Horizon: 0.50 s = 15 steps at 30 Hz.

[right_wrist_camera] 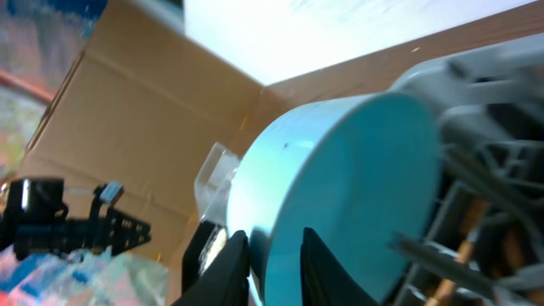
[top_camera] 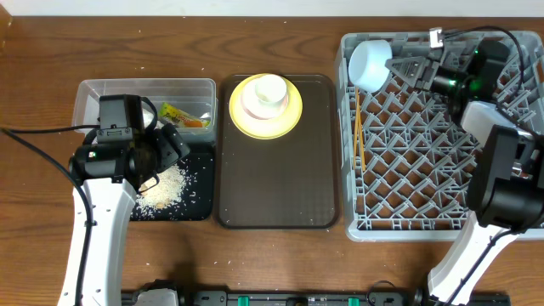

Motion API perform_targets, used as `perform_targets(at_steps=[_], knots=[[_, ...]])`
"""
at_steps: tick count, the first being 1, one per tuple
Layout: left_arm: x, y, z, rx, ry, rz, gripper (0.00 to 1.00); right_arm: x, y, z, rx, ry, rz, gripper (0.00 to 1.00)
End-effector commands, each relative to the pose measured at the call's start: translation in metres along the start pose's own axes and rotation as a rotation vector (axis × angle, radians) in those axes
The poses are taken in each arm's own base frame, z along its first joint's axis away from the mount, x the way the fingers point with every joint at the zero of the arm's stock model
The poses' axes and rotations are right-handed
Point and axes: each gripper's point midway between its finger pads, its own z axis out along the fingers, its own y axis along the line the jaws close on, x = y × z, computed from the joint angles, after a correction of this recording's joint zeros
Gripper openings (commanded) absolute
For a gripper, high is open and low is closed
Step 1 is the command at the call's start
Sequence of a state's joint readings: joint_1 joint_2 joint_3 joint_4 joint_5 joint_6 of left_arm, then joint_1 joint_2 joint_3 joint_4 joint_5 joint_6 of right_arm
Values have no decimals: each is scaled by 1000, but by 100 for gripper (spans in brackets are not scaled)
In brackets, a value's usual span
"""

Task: Sort waste into correct bins and load items into the dishwasher rack
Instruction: 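Lower the bowl upside down into the rack and release it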

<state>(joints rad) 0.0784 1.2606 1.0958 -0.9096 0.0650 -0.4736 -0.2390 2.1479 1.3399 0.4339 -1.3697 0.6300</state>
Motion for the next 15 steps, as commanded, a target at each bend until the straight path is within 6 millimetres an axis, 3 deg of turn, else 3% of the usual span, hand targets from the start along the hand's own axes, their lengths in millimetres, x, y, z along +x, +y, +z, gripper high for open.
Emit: perform_targets(at_steps=[1,7,15], knots=[[-4,0,-3,-1,-12,2,96,-11,-19,-11,81,-65,20,21],[-4,0,-3,-1,-12,2,96,-22,-39,-32,170,-138,85,22],[-4,0,-3,-1,-12,2,96,-25,-43,-42,188,-160,93,26]])
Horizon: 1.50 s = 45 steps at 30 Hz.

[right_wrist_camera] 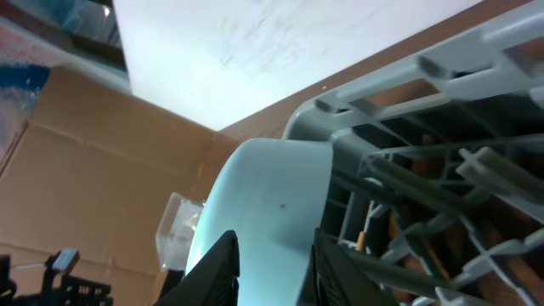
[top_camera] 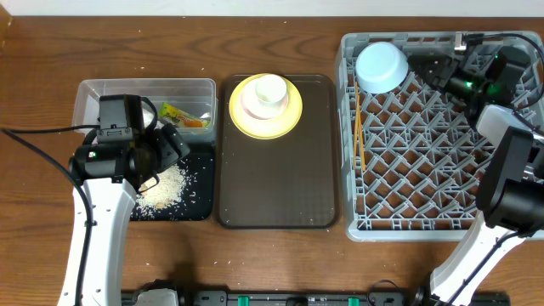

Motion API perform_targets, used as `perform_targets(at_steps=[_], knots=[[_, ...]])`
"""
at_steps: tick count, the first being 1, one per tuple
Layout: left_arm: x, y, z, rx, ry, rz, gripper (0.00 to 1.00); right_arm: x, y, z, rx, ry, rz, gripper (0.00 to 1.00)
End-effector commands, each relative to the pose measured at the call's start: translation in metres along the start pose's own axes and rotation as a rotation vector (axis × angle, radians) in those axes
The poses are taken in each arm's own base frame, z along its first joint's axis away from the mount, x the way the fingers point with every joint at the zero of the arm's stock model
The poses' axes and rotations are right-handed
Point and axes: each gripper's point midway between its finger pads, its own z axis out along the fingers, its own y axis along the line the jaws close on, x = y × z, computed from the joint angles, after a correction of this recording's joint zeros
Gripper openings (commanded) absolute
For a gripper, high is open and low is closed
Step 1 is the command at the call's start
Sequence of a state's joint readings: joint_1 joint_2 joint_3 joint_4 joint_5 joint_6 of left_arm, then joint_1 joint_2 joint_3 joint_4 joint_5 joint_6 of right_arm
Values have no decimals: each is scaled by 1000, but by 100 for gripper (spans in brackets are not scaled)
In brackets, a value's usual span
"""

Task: Sort waste into correct bins and load items into the dishwasher rack
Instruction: 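Lower the bowl upside down into the rack and release it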

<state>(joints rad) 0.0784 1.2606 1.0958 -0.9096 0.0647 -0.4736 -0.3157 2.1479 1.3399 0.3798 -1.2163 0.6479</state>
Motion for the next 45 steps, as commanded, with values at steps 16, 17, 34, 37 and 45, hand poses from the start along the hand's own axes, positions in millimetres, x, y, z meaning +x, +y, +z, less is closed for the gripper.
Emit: perform_targets(at_steps=[16,17,34,37,45], knots=[[-4,0,-3,-1,-12,2,96,-3,-19,-4,107,-39,90,19],[-4,0,-3,-1,-12,2,96,-5,-18,-5,121,-45,94,18],[-4,0,-3,-1,-12,2,96,42,10,-44,786,178,-284,5],[-4,0,-3,-1,-12,2,96,64,11,-34,812,258,-288,3],[-4,0,-3,-1,-12,2,96,81,9,-11,897,313,-373,1]])
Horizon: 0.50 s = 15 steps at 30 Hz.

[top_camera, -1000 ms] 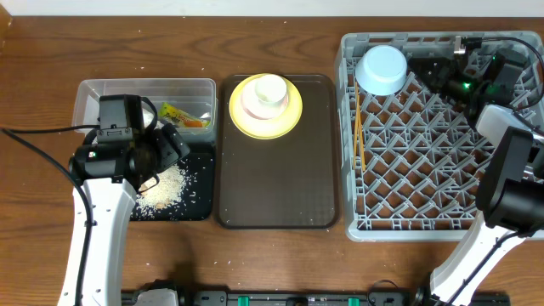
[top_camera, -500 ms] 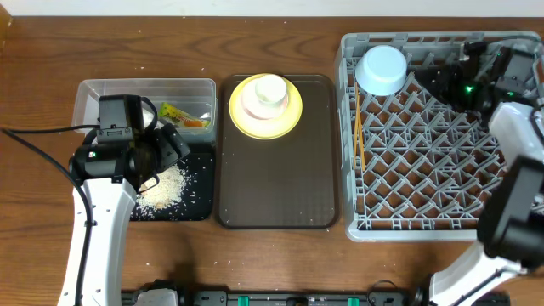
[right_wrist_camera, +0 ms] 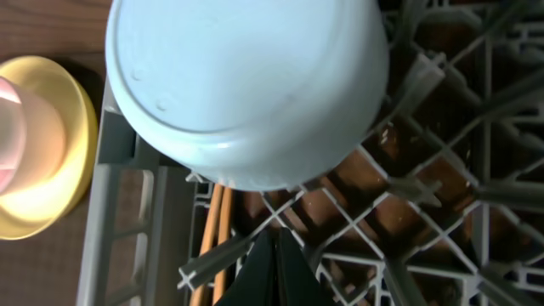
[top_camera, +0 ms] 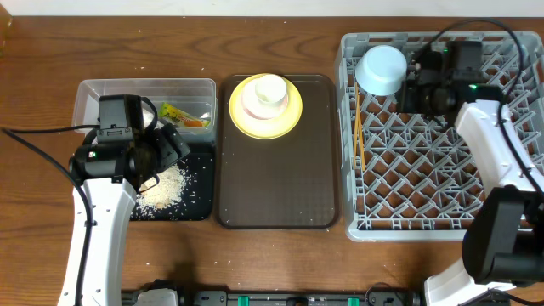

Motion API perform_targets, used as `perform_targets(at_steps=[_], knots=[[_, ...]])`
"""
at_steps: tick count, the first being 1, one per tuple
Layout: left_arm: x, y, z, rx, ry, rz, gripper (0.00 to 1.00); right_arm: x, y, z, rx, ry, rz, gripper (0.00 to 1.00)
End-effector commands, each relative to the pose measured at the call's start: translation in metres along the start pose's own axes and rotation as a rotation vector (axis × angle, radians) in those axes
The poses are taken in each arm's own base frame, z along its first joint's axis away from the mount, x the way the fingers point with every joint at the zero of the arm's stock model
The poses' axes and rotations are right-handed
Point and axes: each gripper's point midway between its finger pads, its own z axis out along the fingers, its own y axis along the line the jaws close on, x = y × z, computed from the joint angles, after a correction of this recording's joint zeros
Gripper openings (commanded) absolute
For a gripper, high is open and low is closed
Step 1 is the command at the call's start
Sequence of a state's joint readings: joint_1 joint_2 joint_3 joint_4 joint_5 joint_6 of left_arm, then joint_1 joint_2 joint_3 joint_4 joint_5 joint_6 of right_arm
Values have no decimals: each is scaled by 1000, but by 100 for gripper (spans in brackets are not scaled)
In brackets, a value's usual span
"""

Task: Sort waste into correct bins and load items into the dishwasher rack
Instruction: 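Lower the bowl upside down into the rack and release it, then withdraw the right gripper from the bowl and move toward the brown tray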

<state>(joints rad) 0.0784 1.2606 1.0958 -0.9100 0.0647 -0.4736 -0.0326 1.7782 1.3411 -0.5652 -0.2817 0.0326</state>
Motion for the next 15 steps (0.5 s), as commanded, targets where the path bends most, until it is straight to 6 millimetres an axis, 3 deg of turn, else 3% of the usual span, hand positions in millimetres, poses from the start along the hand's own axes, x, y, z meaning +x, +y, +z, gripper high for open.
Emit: perform_targets(at_steps=[1,15], knots=[[-5,0,-3,-1,-12,2,96,0,-1,8,69,3,-59,1],[-5,0,-3,-1,-12,2,96,27,6,34,122,106,-94,1]])
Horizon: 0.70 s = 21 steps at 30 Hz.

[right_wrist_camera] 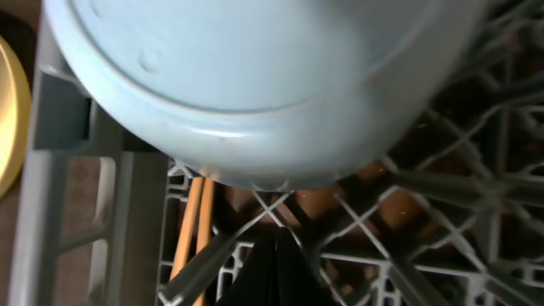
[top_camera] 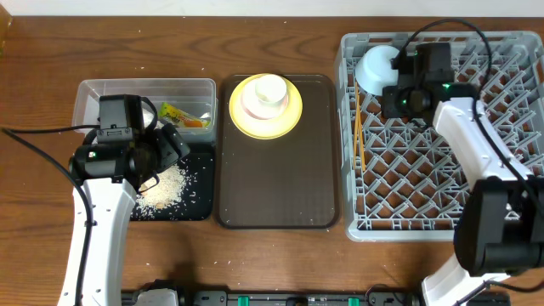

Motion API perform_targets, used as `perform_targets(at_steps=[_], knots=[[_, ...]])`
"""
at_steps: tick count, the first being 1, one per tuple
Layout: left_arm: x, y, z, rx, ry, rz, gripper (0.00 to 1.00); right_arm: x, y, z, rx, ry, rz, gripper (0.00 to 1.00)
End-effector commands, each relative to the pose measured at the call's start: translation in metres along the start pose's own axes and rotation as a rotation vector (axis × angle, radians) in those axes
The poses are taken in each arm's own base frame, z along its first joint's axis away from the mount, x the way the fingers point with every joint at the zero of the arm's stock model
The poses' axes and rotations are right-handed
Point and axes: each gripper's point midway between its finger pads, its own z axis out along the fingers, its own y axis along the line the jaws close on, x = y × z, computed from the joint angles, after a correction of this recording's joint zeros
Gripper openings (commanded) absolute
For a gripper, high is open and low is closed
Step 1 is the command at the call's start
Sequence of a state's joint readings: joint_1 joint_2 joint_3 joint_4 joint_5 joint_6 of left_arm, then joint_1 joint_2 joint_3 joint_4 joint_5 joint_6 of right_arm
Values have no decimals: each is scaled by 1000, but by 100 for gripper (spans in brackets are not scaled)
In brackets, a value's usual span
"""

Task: Sort waste into correct bins and load items into the dishwasher rack
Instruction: 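Withdraw the right gripper from the bowl and move toward the brown tray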

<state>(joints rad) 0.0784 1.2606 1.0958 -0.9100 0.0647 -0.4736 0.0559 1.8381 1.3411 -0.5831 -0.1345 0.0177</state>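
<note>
A light blue bowl point(top_camera: 375, 65) lies upside down in the far left corner of the grey dishwasher rack point(top_camera: 510, 217). In the right wrist view the bowl point(right_wrist_camera: 255, 76) fills the top. My right gripper point(top_camera: 398, 100) point(right_wrist_camera: 276, 259) is shut with nothing in it, just below the bowl's rim and over the rack grid. Wooden chopsticks point(top_camera: 359, 127) point(right_wrist_camera: 190, 229) lie in the rack along its left wall. A yellow plate point(top_camera: 291, 117) carrying a pink cup point(top_camera: 267, 92) sits on the brown tray point(top_camera: 276, 187). My left gripper point(top_camera: 170, 143) hangs over the black bin; its jaws are unclear.
The black bin point(top_camera: 202, 204) holds spilled rice point(top_camera: 166, 189). Behind it a clear bin point(top_camera: 89, 93) holds a yellow-green wrapper point(top_camera: 183, 115). The rack's upright tines stand close around my right gripper.
My right gripper has moved left, closer to the upturned bowl, which now looms larger in the wrist view. Its jaws are still shut. The left arm has not moved.
First my right gripper held the bowl tilted on its side over the rack's far left corner. Then the bowl lay upside down there and the gripper was open, drawn back to the right. Later it was shut beside the bowl, and now it is nearer.
</note>
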Motion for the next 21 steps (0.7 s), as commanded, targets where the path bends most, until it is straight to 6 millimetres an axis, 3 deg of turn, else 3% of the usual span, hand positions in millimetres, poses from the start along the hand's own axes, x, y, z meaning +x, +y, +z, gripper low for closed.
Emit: perform_targets(at_steps=[1,21], knots=[[-5,0,-3,-1,-12,2,96,4,-1,7,22,14,-20,1],[-5,0,-3,-1,-12,2,96,-8,-2,11,27,-34,-29,3]])
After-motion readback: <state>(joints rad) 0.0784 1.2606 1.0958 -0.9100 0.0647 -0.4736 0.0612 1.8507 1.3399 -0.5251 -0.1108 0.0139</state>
